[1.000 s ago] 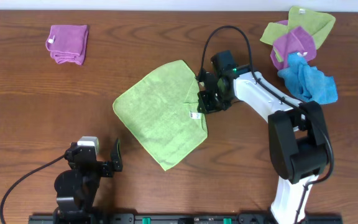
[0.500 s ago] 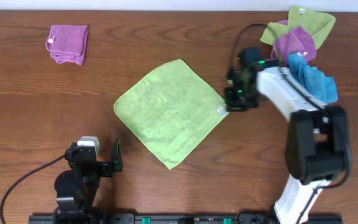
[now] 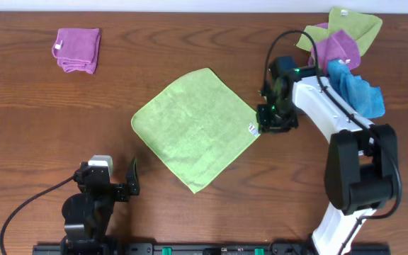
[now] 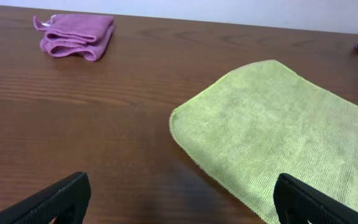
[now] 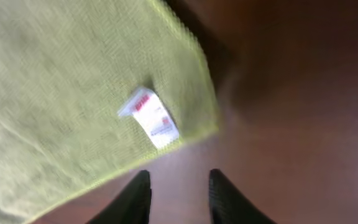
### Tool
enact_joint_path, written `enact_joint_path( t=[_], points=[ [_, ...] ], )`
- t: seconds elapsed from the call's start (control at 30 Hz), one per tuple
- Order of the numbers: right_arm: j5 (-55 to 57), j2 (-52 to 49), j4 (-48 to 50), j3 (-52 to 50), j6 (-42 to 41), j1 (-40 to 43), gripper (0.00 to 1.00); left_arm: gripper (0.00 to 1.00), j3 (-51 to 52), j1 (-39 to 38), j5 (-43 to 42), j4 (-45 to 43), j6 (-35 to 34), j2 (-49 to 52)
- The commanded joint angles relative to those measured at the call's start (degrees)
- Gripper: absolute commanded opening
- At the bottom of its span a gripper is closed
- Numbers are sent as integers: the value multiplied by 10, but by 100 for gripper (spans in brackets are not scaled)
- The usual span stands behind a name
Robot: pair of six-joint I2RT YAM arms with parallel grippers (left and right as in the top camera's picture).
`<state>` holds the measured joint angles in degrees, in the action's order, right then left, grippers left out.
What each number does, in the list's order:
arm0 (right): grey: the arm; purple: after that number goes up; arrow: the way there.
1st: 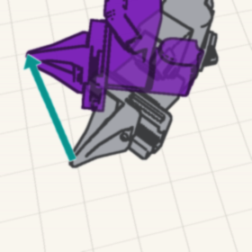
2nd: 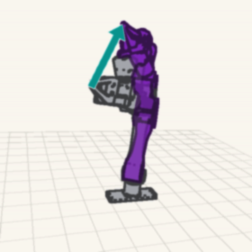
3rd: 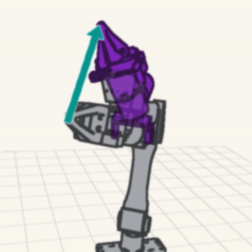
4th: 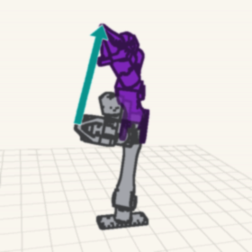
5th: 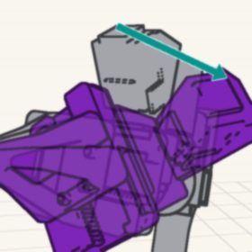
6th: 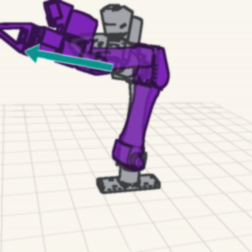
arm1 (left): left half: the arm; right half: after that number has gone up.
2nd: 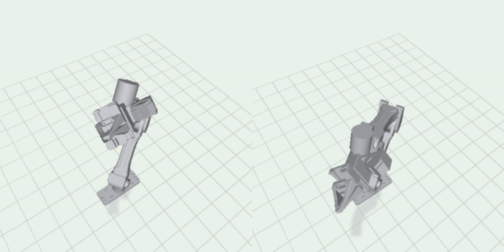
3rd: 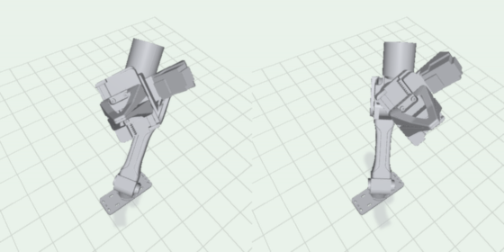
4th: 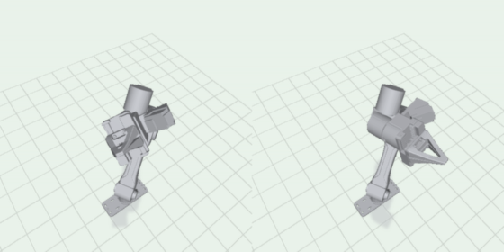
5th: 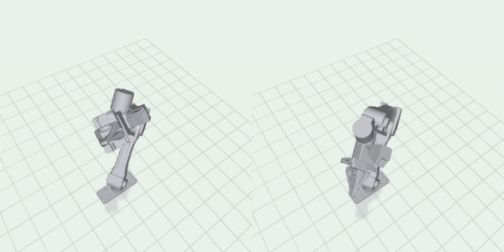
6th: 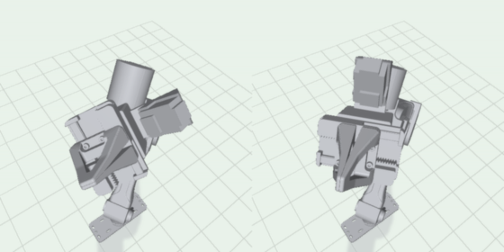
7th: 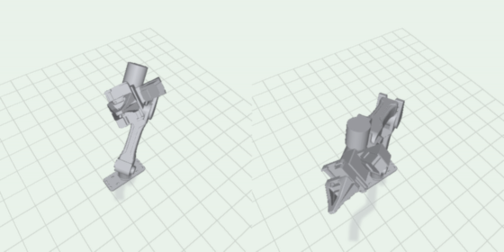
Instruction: Fold the cloth
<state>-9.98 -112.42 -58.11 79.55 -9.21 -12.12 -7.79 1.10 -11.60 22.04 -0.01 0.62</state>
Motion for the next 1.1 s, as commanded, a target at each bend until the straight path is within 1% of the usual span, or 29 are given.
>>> enact_joint_path(
  t=[0.0, 0.03, 0.13, 0.23, 0.37, 0.77, 1.07],
  points=[
    [15, 16, 28, 7, -14, -2, 14, 95, 12, 0, 6, 1, -2, -4],
    [24, 16, 37, 7, -14, -2, 1, 95, 12, 0, 6, 1, -2, -4],
    [69, 11, 66, 5, -12, -3, 1, 96, 12, 0, 6, 1, -2, -4],
    [68, 3, 95, 5, 16, -13, 1, 95, 12, 0, 6, 1, -2, -4],
    [69, -4, 128, 5, 16, -23, 2, 96, 12, 0, 6, 1, -2, -4],
    [63, -30, 123, 3, 38, -35, 2, 95, 12, 0, 6, 1, -2, -4],
    [63, -30, 141, -39, 41, -39, 2, 95, 12, 0, 6, 1, -2, -4]
  ],
)
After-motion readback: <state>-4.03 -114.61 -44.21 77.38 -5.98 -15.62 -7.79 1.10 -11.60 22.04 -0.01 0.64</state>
